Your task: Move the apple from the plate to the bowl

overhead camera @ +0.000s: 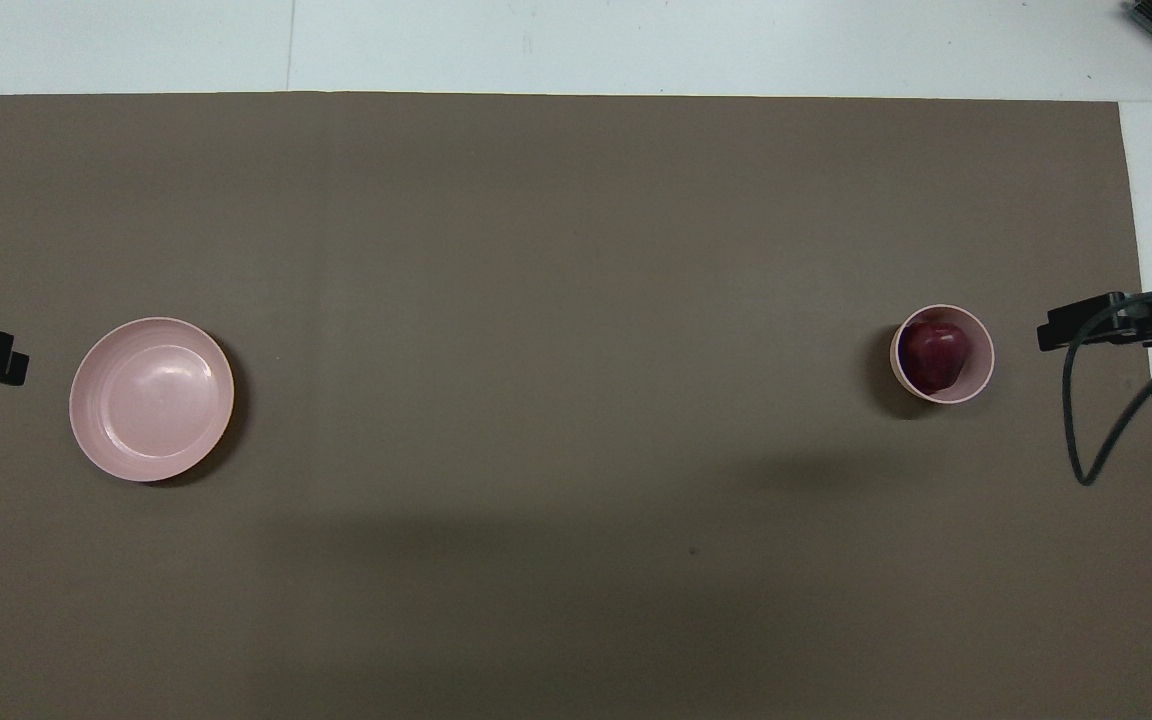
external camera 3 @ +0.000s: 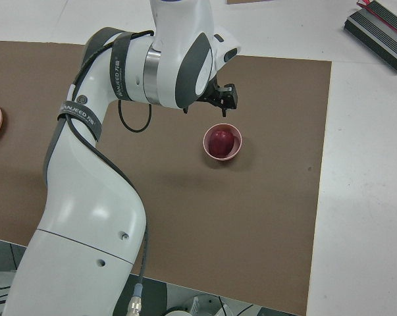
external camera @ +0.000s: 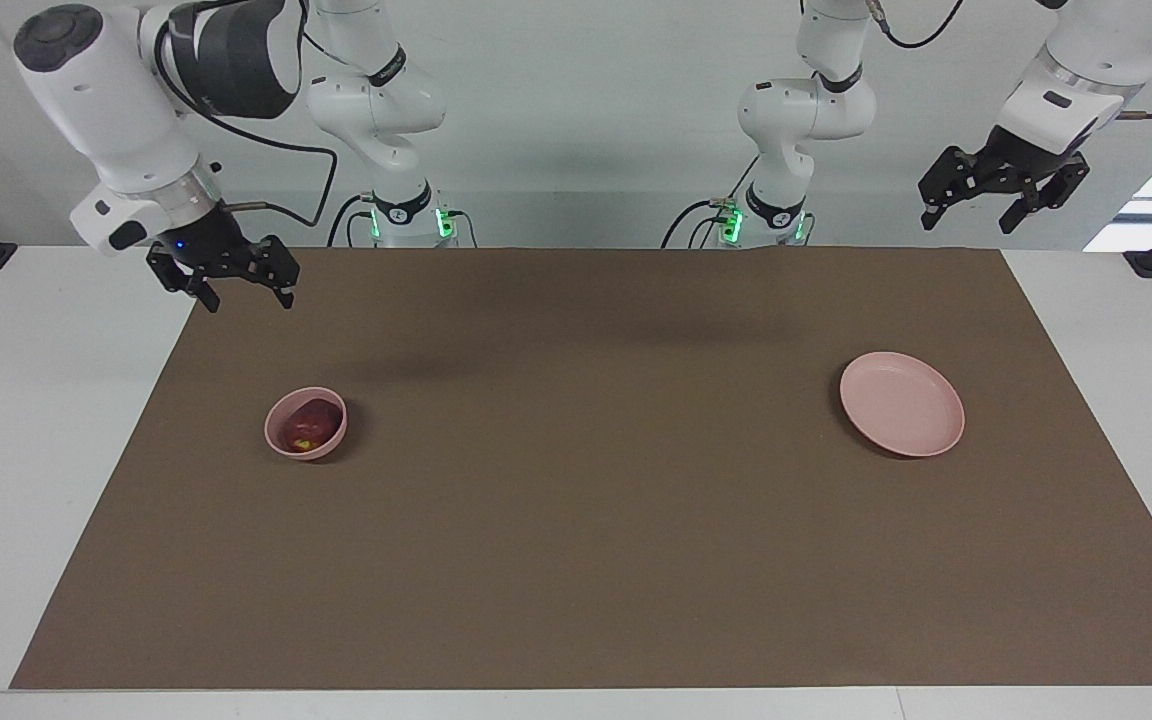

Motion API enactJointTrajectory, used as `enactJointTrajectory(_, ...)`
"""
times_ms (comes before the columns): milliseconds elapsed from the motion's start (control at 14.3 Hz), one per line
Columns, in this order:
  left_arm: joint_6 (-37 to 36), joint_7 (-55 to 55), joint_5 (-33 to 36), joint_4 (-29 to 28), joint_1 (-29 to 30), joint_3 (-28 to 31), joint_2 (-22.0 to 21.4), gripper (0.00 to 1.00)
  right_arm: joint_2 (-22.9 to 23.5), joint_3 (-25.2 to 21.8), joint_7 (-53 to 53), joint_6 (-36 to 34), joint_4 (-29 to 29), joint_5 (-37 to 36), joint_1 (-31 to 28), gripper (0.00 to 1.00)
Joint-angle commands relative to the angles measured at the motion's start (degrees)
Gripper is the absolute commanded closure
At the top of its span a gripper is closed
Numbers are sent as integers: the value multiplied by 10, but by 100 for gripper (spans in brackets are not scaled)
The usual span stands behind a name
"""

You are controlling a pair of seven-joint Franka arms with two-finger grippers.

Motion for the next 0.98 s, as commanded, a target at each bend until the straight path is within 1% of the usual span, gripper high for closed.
enactJointTrajectory(0, 9, 2, 4, -18, 3, -1, -15, 0, 9, 4, 14, -62, 61, -10, -6, 0)
enactJointTrajectory(140, 9, 2, 4, -18, 4, -1, -15, 0, 2, 1, 14, -97, 82, -13, -6, 0)
enactJointTrajectory(210, 9, 2, 4, -18, 4, -1, -15, 0, -13, 1, 14, -105, 86, -14, -6, 0)
enactJointTrajectory(351, 9, 2, 4, -18, 4, -1, -15, 0, -42, 1, 14, -113, 85, -16, -6, 0)
enactJointTrajectory(491, 9, 2, 4, -18, 3, -1, -15, 0, -59, 4, 12, -113, 73, -15, -8, 0)
enactJointTrajectory(911, 9, 2, 5, -18, 4, -1, -15, 0, -71, 4, 11, -114, 56, -18, -1, 0)
